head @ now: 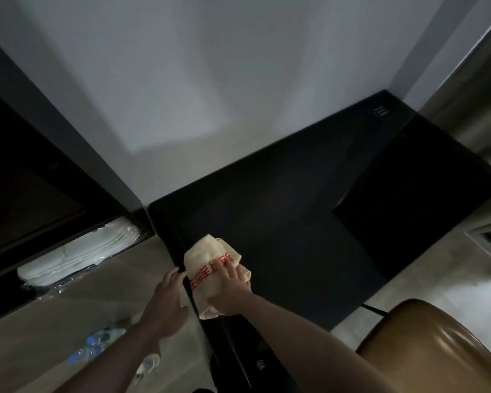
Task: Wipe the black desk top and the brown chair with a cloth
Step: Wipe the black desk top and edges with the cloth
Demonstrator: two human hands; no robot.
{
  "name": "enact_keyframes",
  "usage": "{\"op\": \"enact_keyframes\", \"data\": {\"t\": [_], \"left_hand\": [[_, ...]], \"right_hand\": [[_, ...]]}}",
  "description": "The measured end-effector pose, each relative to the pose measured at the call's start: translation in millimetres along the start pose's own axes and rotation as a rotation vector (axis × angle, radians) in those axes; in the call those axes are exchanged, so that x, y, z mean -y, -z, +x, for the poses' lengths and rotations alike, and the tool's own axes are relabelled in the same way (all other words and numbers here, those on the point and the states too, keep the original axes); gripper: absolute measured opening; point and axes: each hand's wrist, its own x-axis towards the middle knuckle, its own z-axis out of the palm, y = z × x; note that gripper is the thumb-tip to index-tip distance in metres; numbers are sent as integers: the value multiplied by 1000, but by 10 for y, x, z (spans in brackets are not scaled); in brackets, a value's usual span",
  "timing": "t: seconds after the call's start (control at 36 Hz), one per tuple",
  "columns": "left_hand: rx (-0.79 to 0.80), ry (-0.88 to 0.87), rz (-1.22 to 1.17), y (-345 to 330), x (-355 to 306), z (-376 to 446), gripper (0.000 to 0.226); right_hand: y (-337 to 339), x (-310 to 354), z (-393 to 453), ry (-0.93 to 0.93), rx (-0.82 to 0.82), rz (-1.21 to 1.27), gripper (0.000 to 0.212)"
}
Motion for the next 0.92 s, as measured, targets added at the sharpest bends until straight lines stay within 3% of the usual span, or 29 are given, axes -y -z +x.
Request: {"op": "enact_keyframes", "data": {"t": [0.08, 0.22, 0.39, 0.44, 0.5, 0.58, 0.69, 0.92], "left_hand": [[3, -38, 28, 34, -201, 61, 84], [73, -24, 55, -78, -491, 267, 102], [149, 114, 60, -317, -837, 536, 107], [187, 162, 126, -376, -947, 624, 120], [204, 132, 233, -406, -1053, 667, 114], [78, 104, 231, -492, -1055, 729, 94], [48, 303, 113, -633, -1037, 761, 88], [-175, 418, 14, -868, -1183, 643, 104]], "right_hand": [[233, -296, -170, 16, -106, 57, 95], [564, -988, -478, -49, -264, -113, 89], [925, -1659, -607, -154, -258, -219, 91], [1059, -1809, -585, -167, -243, -243, 92], [1193, -1924, -541, -168, -225, -258, 93], [1362, -2049, -452, -134, -185, -296, 94], [1541, -2168, -317, -62, -112, -399, 97], [1710, -2190, -189, -25, -12, -531, 103]]}}
